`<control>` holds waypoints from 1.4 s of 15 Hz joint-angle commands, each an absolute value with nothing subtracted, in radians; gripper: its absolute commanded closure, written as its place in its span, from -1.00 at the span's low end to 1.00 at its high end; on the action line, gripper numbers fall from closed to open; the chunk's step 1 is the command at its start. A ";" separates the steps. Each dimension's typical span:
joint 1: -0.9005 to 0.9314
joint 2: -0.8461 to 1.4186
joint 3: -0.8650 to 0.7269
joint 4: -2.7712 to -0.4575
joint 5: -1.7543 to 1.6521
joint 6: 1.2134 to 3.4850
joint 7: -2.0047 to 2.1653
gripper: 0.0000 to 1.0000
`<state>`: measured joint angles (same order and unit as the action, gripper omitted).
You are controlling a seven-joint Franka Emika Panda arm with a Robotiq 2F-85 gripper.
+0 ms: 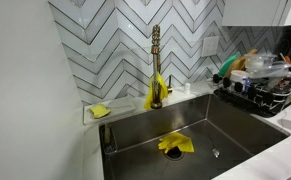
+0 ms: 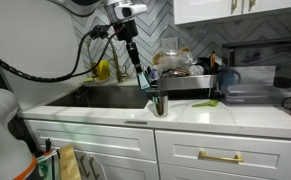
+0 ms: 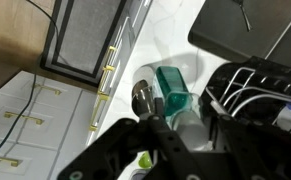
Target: Put the bottle with the blue liquid in the silver cup, then put the silver cup on the rack
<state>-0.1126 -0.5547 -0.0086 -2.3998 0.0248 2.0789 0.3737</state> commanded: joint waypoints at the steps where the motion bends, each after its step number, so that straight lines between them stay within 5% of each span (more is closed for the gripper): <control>1: -0.137 -0.549 -0.036 -2.372 0.067 2.103 0.370 0.74; 21: -0.148 -0.290 -0.093 -2.231 0.154 2.089 0.343 0.74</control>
